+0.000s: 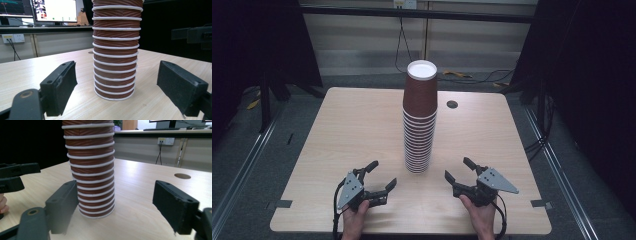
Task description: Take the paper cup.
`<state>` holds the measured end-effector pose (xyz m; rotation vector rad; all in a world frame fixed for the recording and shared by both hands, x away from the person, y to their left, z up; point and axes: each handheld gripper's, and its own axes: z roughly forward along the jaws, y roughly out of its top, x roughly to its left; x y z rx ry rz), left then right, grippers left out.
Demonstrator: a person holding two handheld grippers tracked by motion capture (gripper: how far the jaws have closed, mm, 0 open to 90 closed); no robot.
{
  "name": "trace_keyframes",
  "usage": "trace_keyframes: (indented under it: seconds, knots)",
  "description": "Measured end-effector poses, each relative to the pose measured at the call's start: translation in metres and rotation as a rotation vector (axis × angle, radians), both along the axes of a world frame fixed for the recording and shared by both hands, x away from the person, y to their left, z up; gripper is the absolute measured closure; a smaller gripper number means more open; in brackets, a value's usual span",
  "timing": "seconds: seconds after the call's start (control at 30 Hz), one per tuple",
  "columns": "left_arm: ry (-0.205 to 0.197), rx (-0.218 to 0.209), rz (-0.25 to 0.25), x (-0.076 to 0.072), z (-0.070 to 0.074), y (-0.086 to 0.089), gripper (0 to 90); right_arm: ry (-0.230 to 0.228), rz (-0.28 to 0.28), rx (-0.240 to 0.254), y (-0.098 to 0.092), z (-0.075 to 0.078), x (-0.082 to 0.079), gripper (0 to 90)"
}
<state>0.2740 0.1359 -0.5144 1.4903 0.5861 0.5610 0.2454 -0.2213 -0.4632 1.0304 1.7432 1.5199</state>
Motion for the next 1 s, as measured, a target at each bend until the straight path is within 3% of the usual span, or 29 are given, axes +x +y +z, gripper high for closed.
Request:
trace_keyframes:
  seconds: [0.27, 0.3, 0.53, 0.67, 0.83, 1.0]
  knots:
    - [0.009, -0.011, -0.001, -0.001, 0.0, -0.001, 15.7, 0.024, 0.063, -0.009, 0.001, 0.022, 0.005, 19.6]
    - [-0.001, 0.002, -0.004, 0.0, 0.0, 0.0, 15.7, 0.02, 0.067, -0.019, 0.002, 0.028, 0.006, 19.6]
    - [0.011, -0.016, 0.0, -0.001, 0.0, -0.001, 15.7, 0.036, 0.107, -0.005, 0.001, 0.04, 0.011, 21.0]
    - [0.012, -0.017, -0.002, -0.001, 0.0, -0.001, 15.7, 0.051, 0.172, -0.012, 0.002, 0.048, 0.015, 28.2]
    - [0.001, -0.002, -0.008, 0.0, 0.0, 0.0, 15.7, 0.05, 0.195, -0.015, 0.003, 0.058, 0.019, 28.2]
    - [0.014, -0.017, -0.005, -0.001, 0.0, -0.001, 15.7, 0.046, 0.212, -0.023, 0.005, 0.069, 0.023, 28.2]
